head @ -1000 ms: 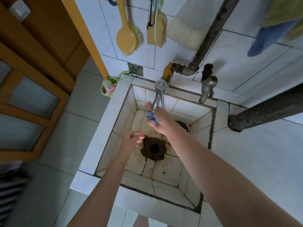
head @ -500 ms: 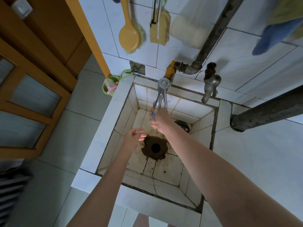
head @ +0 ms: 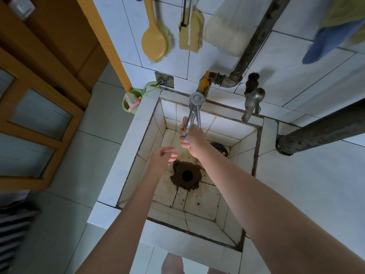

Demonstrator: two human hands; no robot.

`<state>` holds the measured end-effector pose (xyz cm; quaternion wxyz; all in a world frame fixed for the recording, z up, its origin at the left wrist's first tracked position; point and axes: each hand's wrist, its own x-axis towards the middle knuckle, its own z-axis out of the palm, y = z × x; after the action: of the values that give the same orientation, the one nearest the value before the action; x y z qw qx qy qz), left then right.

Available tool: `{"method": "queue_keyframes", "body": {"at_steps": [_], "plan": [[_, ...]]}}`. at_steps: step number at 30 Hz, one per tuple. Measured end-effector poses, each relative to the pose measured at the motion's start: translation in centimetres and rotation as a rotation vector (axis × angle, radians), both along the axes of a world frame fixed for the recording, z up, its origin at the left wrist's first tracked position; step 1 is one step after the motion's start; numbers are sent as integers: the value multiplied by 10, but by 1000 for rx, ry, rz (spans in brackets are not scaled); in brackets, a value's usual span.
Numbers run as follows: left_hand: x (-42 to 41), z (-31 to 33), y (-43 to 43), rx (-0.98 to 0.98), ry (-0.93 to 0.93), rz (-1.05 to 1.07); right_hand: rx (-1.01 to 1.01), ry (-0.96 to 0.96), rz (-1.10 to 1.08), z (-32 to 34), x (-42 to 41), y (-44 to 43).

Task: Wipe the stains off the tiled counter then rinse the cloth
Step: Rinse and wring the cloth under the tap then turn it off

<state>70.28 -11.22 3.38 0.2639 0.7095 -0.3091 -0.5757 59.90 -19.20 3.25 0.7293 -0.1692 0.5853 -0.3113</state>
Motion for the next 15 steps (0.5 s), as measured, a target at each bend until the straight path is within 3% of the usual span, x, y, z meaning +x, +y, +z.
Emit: {"method": "queue_keyframes", "body": {"at_steps": [9, 15], "plan": [[-9, 13, -21, -98, 150, 247, -97, 61, -95, -13, 9, -7], [-16, 18, -29, -106, 313, 263, -227, 83, 89, -7, 2, 1]]}}
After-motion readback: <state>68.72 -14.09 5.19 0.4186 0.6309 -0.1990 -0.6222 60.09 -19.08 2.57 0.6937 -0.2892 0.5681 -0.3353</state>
